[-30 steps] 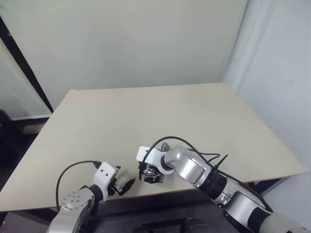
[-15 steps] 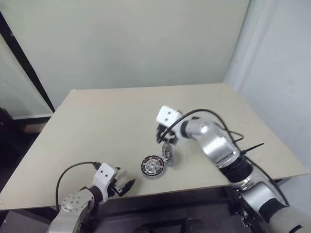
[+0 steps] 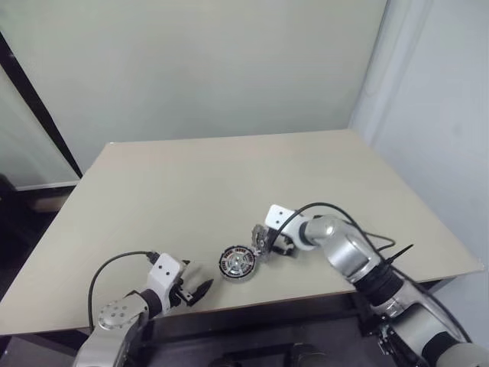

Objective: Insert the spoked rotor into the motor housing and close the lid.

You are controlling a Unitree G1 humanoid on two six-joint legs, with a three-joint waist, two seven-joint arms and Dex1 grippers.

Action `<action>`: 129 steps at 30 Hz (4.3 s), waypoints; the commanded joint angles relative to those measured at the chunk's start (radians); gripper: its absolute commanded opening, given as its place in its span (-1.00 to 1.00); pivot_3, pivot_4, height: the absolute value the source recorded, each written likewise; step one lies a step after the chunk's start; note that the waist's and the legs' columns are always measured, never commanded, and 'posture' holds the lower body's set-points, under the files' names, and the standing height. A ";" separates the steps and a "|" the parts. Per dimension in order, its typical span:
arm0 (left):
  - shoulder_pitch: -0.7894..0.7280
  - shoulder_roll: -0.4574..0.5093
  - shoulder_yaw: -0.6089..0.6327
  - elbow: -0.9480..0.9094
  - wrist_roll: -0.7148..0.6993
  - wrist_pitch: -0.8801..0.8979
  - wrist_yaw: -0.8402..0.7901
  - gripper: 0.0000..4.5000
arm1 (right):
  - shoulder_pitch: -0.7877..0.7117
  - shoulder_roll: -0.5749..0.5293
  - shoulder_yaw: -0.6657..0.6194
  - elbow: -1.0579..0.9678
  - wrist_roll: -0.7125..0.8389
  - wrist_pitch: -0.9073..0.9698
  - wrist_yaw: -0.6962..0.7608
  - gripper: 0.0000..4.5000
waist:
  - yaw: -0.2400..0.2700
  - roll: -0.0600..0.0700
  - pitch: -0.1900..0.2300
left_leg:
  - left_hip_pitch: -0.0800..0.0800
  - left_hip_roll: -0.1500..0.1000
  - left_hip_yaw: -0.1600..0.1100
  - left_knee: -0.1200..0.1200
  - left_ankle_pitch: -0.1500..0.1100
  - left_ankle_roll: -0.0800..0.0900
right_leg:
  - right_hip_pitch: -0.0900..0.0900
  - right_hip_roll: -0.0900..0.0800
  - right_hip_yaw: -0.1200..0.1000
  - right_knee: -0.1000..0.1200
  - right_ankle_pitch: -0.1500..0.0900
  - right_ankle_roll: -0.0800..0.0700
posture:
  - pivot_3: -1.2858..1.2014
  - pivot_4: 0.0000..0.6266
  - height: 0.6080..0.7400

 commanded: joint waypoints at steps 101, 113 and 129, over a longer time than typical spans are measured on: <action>0.020 0.049 0.038 -0.091 -0.044 0.088 -0.020 1.00 | -0.025 0.228 -0.011 0.352 0.032 -0.208 0.053 0.43 | 0.000 0.000 0.000 | 0.004 0.000 -0.001 0.003 0.000 0.000 | 0.004 0.000 0.000 0.001 0.000 -0.001 | 0.03 -1.00 1.00; 0.009 0.043 0.041 -0.084 -0.044 0.087 -0.021 1.00 | -0.053 0.218 -0.019 0.394 0.037 -0.163 0.074 0.43 | 0.000 0.000 0.000 | 0.004 0.000 -0.001 0.004 0.000 0.000 | 0.006 -0.001 0.000 0.001 -0.001 -0.001 | 0.03 -1.00 1.00; 0.034 0.040 0.066 -0.088 -0.103 0.137 -0.044 1.00 | -0.087 0.214 -0.041 0.486 0.079 -0.219 0.156 0.43 | 0.001 0.001 0.000 | 0.012 -0.001 -0.001 0.001 -0.001 -0.001 | 0.015 -0.002 0.000 -0.002 -0.001 -0.001 | 0.03 -1.00 1.00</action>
